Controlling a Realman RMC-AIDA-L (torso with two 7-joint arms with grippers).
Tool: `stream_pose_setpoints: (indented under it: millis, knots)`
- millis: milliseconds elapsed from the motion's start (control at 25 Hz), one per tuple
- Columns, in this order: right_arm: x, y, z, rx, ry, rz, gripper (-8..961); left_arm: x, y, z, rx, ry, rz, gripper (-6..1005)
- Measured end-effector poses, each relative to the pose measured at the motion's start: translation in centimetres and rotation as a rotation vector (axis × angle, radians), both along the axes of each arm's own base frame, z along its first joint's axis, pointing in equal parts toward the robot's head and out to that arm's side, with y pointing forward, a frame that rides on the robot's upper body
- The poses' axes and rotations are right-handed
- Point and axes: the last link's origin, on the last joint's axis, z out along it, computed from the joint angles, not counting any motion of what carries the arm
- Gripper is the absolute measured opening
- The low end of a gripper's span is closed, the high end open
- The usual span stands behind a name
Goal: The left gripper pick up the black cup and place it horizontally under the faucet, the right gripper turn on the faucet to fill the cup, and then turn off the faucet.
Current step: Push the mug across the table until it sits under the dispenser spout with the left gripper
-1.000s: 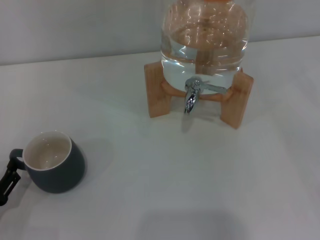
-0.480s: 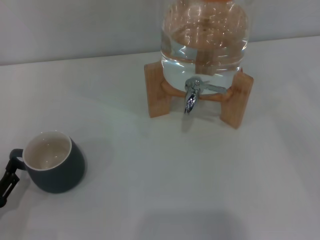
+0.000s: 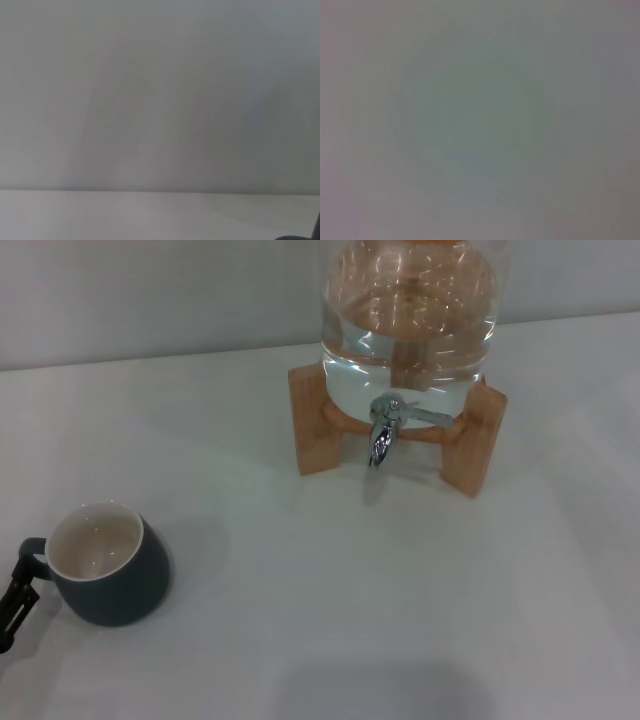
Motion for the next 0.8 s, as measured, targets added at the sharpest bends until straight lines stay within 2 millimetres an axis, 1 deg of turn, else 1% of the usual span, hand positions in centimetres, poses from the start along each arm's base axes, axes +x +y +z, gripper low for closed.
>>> stream_pose_setpoints:
  millis: [400,800]
  knots:
    - [0.01,0.00,0.00,0.000,0.000,-0.001,856,0.01,0.42,0.11,0.003,-0.001,0.004,891]
    - [0.04,-0.14,0.01,0.001,-0.001,-0.001,856,0.04,0.43,0.03,-0.003,0.000,0.002,892]
